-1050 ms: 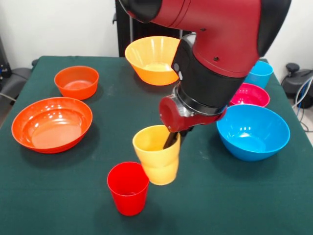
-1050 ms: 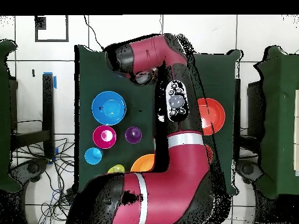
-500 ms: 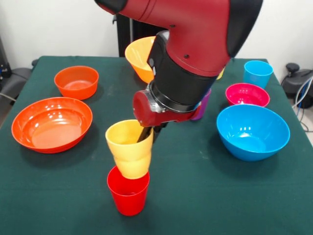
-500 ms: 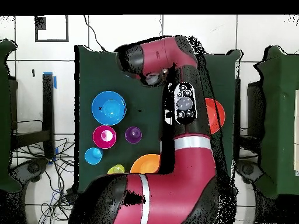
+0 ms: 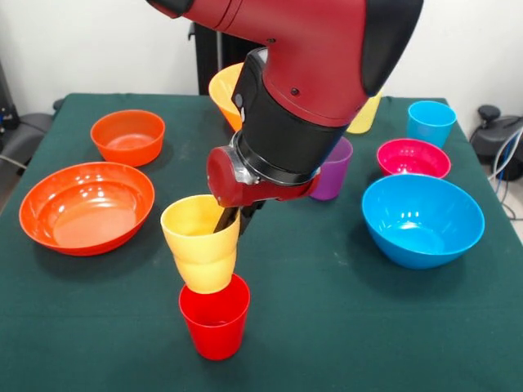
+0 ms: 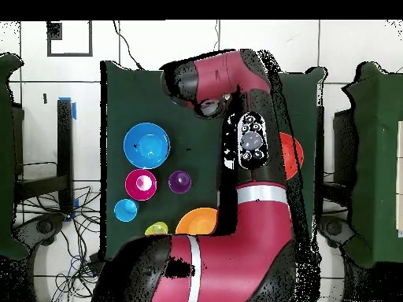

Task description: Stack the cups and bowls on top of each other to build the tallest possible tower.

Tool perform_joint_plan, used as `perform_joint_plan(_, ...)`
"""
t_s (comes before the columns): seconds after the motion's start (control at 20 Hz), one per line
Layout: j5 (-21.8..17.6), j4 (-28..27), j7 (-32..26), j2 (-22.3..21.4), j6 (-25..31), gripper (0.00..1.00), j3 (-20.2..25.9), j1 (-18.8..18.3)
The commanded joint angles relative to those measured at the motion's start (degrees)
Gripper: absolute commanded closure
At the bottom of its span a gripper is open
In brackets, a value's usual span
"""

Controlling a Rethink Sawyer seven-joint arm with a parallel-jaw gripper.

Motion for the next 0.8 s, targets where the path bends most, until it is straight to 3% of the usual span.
perform_joint_plan(0.05, -0.74, -0.71, -4.26, 0.61, 4.74, 1.0, 0.4, 1.15)
perform_joint_plan(0.8, -0.13, -1.11, -3.19, 1.51, 2.78, 1.0, 0.87, 1.0)
